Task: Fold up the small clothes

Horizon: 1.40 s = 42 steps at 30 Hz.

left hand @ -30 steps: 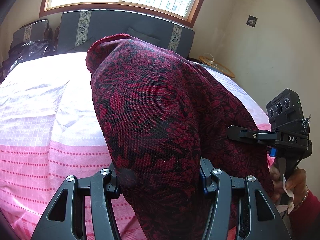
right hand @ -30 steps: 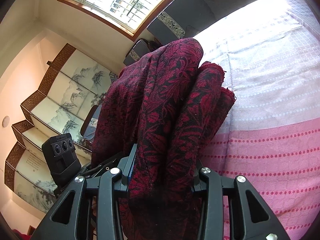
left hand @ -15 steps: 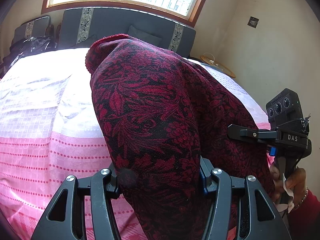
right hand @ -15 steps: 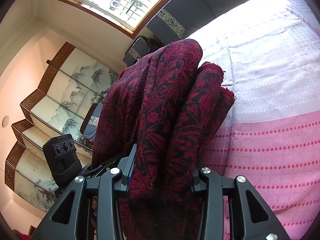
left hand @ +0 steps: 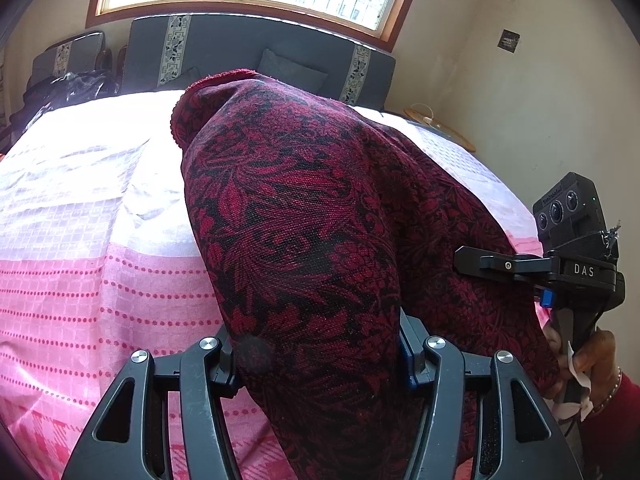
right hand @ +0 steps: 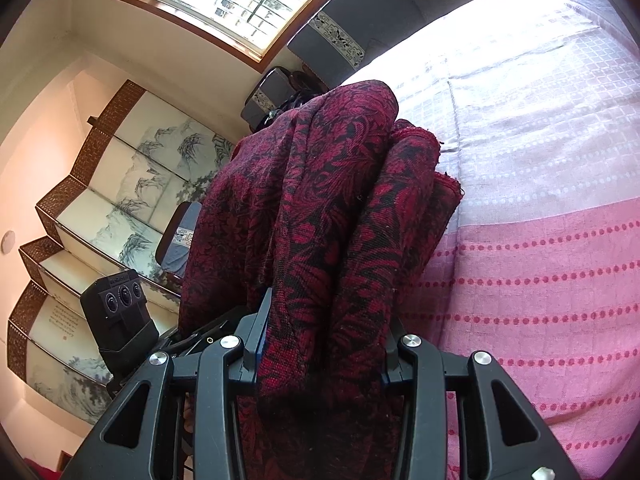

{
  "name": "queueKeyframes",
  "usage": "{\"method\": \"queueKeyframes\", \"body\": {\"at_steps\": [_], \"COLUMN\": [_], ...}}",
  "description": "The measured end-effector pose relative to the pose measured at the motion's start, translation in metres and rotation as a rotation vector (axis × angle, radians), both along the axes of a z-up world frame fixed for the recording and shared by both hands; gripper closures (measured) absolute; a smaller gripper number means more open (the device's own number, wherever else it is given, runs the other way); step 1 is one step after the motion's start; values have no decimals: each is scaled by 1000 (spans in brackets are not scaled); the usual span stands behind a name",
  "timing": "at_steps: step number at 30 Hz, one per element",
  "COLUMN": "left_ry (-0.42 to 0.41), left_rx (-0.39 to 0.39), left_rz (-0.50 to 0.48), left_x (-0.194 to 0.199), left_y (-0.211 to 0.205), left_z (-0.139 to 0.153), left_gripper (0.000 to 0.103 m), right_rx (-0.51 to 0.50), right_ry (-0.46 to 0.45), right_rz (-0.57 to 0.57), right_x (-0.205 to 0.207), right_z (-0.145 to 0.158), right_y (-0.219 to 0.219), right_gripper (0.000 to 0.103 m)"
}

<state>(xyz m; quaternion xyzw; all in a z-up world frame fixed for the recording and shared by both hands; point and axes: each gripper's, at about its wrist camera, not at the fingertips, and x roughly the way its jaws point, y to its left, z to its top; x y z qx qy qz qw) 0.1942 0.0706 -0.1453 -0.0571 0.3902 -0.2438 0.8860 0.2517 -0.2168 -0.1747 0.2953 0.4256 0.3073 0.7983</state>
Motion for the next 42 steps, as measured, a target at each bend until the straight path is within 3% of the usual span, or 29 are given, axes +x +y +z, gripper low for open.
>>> {"method": "queueKeyframes", "body": {"at_steps": [5, 10, 14, 18, 20, 22, 27, 29, 33, 42], "left_ry": [-15, -36, -99, -155, -185, -224, -341, -376, -437, -552], "left_rx": [10, 25, 84, 127, 144, 179, 280, 304, 305, 251], "left_rz": [13, 47, 101, 144, 173, 214, 309, 336, 394, 404], "left_x": [-6, -15, -25, -35, -42, -48, -71, -79, -97, -139], "left_y": [-2, 1, 2, 1, 1, -1, -9, -12, -15, -21], "left_z": [-4, -11, -14, -16, -15, -13, 0, 6, 22, 59], "left_gripper": [42, 30, 11, 4, 3, 1, 0, 0, 0, 0], "right_rx": [-14, -66, -129, -192, -224, -251, -391, -429, -442, -429], "right_ry": [-3, -27, -63, -81, -86, -112, -266, -321, -413, -461], "right_rz": [-8, -18, -27, -38, -51, -68, -132, -169, -241, -243], "right_x": [0, -6, -13, -19, -23, -30, -69, -88, -122, -160], "right_z": [-5, -9, -7, -5, -4, 0, 27, 37, 52, 66], "right_y": [1, 6, 14, 23, 26, 28, 39, 42, 43, 35], "right_gripper": [65, 62, 55, 44, 37, 37, 36, 30, 12, 7]}}
